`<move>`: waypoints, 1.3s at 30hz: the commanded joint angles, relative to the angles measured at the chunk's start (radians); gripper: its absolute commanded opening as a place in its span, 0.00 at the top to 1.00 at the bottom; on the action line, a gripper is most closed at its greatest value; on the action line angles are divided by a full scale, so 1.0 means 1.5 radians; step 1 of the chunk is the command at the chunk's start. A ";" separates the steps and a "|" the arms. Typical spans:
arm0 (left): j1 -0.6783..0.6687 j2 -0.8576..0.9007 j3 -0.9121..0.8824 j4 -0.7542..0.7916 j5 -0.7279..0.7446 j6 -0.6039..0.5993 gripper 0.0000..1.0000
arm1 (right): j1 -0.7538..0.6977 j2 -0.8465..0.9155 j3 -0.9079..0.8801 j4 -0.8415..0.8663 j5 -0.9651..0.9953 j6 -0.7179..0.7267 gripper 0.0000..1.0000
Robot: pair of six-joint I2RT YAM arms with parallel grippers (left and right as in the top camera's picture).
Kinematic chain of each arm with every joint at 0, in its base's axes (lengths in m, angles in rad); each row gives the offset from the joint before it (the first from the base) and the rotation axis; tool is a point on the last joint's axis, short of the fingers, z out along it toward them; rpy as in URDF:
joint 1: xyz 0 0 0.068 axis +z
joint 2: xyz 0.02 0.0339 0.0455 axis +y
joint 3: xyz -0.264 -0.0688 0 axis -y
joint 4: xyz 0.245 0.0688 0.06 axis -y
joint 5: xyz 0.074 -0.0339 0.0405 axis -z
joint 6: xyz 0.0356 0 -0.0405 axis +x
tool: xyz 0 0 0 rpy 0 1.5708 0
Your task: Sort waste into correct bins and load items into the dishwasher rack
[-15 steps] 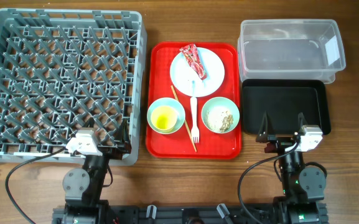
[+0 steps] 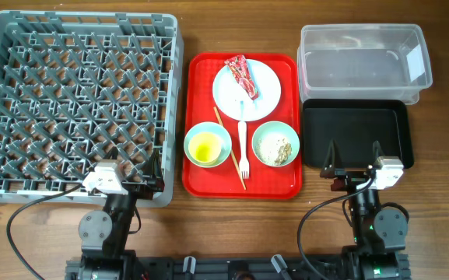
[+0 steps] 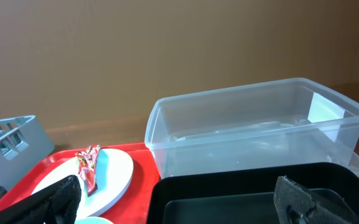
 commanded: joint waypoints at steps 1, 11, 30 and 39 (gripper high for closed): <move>-0.004 -0.005 -0.003 -0.004 -0.007 0.009 0.00 | -0.001 -0.005 -0.001 0.002 -0.009 -0.007 0.00; -0.004 -0.005 -0.003 -0.004 -0.007 0.009 0.00 | -0.001 -0.005 -0.001 0.002 -0.009 -0.007 0.00; -0.003 -0.004 -0.003 0.004 -0.042 -0.005 0.00 | -0.001 -0.002 0.005 -0.001 -0.021 -0.003 0.00; -0.002 0.203 0.205 -0.129 -0.059 -0.009 0.00 | -0.001 0.211 0.216 -0.126 -0.054 0.027 0.00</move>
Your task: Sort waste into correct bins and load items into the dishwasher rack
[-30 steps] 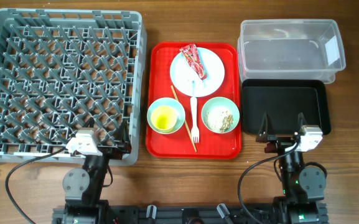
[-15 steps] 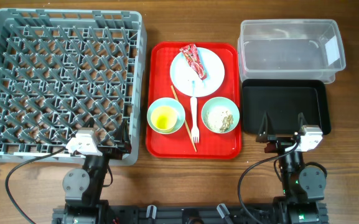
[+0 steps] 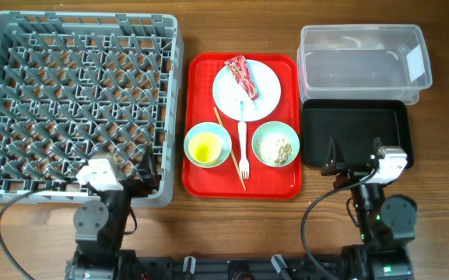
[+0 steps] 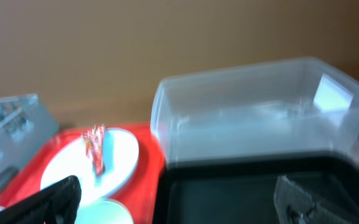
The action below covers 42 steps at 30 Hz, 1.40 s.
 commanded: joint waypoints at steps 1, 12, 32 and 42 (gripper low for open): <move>-0.002 0.158 0.154 -0.093 -0.009 -0.006 0.00 | -0.001 0.105 0.113 -0.044 -0.031 0.025 0.00; -0.002 0.481 0.446 -0.346 0.042 -0.006 0.00 | -0.001 0.533 0.480 -0.228 -0.281 -0.080 0.00; -0.002 0.545 0.487 -0.413 0.029 -0.009 0.00 | 0.260 1.057 0.956 -0.437 -0.082 -0.167 0.00; -0.002 0.545 0.487 -0.418 0.029 -0.009 0.00 | 0.279 1.234 0.956 -0.382 -0.089 -0.078 0.11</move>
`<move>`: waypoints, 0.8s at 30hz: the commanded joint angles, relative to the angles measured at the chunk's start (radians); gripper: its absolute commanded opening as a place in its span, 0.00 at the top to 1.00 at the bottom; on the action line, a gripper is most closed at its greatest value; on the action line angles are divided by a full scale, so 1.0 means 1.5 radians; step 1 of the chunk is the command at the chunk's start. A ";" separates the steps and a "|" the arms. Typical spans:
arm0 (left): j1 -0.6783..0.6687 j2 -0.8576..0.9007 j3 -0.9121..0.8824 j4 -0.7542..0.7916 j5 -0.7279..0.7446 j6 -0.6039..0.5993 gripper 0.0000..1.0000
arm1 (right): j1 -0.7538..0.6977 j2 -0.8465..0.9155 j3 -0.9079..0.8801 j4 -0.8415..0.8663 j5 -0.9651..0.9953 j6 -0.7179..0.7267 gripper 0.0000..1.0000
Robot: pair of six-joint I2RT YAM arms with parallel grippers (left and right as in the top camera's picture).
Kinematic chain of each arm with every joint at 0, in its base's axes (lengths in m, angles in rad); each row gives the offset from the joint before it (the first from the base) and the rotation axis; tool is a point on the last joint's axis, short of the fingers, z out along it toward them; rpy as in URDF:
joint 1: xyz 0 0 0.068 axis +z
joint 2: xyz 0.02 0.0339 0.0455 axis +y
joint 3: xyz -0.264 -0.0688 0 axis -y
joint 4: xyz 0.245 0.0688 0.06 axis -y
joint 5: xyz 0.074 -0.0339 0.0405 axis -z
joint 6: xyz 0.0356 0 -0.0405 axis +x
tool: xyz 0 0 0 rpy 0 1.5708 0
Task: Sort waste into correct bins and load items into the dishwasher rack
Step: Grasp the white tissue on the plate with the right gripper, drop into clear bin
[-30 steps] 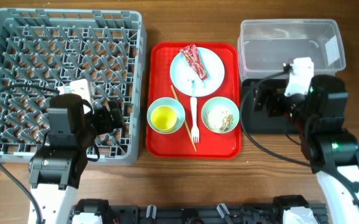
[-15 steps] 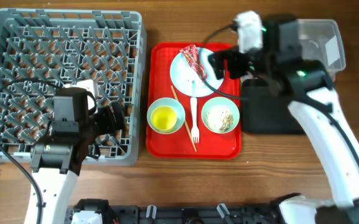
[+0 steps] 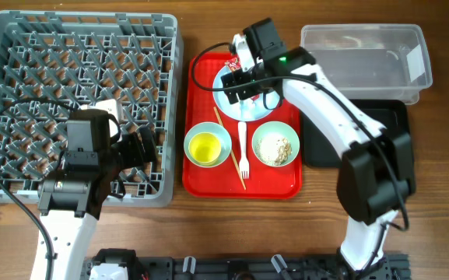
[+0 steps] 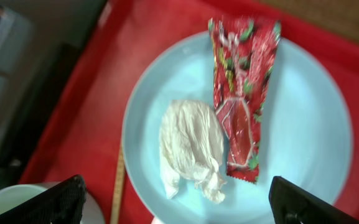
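Observation:
A pale blue plate (image 4: 303,149) on the red tray (image 3: 201,175) carries a red candy wrapper (image 4: 241,93) and a crumpled white napkin (image 4: 191,146). My right gripper (image 4: 176,208) hovers open just above that plate (image 3: 267,78), one finger on each side of the napkin, holding nothing; from overhead the right gripper (image 3: 247,89) covers part of the plate. Below the plate lie a white fork (image 3: 242,148), a chopstick (image 3: 229,152), a bowl of yellow liquid (image 3: 207,145) and a bowl of crumbs (image 3: 275,145). My left gripper (image 3: 142,146) is open over the near right of the grey dishwasher rack (image 3: 22,93).
A clear plastic bin (image 3: 364,58) stands at the back right. In front of it, a black bin (image 3: 391,117) is partly covered by my right arm. The rack fills the table's left side.
My right arm has gone from its rest spot near the black bin out to the plate, gripper open above the napkin and wrapper. My left arm has risen over the rack's near right corner.
Both arms first sat folded at the table's front edge, grippers open, the right wrist camera looking across at the bins. A moment later both had shifted slightly. Now the right gripper is over the plate and the left over the rack; no item has moved.

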 commanded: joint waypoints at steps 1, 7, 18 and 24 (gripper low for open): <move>-0.002 0.001 0.016 -0.004 0.002 -0.004 0.00 | 0.017 0.047 0.011 0.002 0.012 0.020 0.11; -0.002 0.001 0.016 -0.008 0.002 -0.004 0.00 | 0.030 0.129 0.010 0.016 0.039 0.084 0.23; -0.002 0.001 0.016 -0.013 0.001 -0.004 0.00 | -0.011 -0.047 0.011 -0.027 0.124 0.138 0.96; -0.002 0.001 0.016 -0.013 0.001 -0.004 0.00 | -0.194 -0.157 0.010 -0.046 0.194 0.251 0.87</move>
